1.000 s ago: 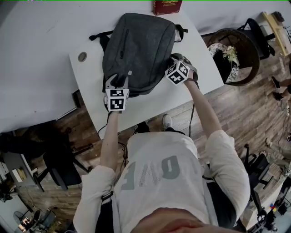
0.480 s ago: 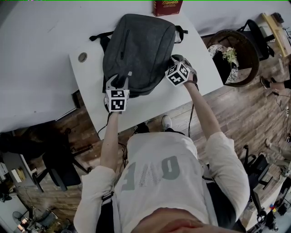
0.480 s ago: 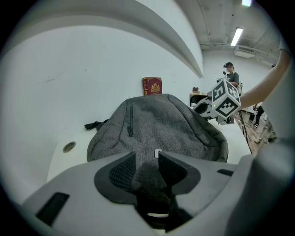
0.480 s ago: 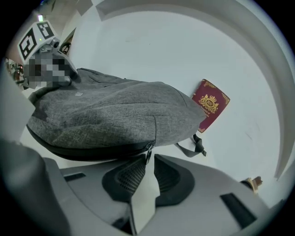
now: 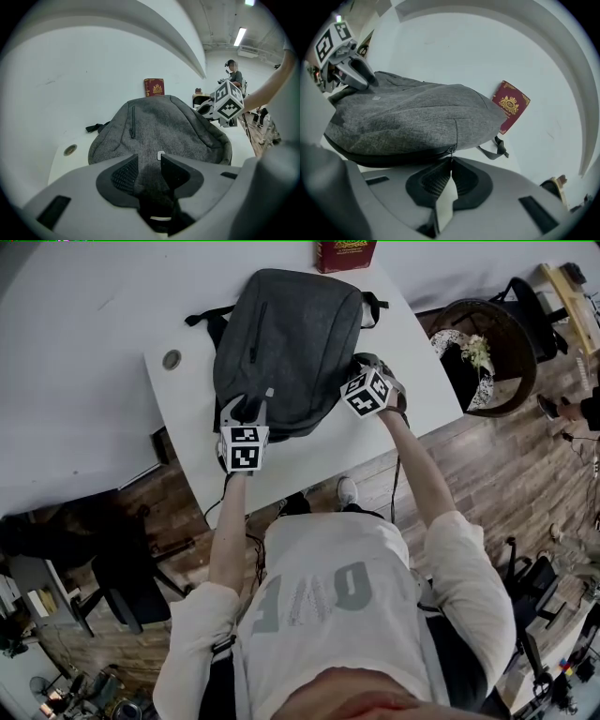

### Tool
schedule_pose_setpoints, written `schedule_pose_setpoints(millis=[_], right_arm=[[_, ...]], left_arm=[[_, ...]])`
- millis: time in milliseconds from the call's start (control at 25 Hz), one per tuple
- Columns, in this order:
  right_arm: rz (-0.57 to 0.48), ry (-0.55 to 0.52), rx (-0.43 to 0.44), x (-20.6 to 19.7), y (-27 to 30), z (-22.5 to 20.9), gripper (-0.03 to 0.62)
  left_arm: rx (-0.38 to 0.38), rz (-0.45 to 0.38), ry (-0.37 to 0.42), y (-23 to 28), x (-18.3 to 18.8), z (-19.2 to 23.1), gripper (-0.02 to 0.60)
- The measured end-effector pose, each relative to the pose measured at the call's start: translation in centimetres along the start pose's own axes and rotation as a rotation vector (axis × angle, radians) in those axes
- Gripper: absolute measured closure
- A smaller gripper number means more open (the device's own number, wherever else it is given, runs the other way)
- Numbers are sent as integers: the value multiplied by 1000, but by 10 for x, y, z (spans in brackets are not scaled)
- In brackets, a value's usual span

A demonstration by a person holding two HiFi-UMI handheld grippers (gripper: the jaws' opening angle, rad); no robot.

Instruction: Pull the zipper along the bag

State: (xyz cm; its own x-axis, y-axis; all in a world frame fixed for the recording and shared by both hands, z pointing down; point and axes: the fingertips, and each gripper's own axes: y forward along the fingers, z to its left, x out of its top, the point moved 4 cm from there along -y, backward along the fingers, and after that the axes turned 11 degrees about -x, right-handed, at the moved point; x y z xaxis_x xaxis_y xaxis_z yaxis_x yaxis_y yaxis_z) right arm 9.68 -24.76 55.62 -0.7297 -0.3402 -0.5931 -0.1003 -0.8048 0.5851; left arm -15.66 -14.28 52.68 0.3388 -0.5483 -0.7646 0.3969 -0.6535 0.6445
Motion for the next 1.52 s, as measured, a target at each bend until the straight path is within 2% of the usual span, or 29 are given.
schedule_pose_setpoints(millis=[80,200,400,720,920,1320,1520], right_arm=[[11,40,14,-1,0,0,563],[18,29,46,-1,-2,3,563],[41,92,138,-3,-3,3,563],[62,0,203,-7,-11,4,563],[61,-78,248,-10,-21,15,563],[60,-80,277,-15,-46,43,563],[57,-119,301,-17,-59,55,563]], left_arm=[[0,-3,1,1,0,1,414],[2,-13,-3,-1,2,2,424],[-10,-78,-57,-3,2,7,477],[-54,-129,-136,-3,5,9,479],[-65,-134,-139,-1,4,11,479],[-64,-129,-130,1,3,11,479],[-64,-127,-126,1,2,9,479]])
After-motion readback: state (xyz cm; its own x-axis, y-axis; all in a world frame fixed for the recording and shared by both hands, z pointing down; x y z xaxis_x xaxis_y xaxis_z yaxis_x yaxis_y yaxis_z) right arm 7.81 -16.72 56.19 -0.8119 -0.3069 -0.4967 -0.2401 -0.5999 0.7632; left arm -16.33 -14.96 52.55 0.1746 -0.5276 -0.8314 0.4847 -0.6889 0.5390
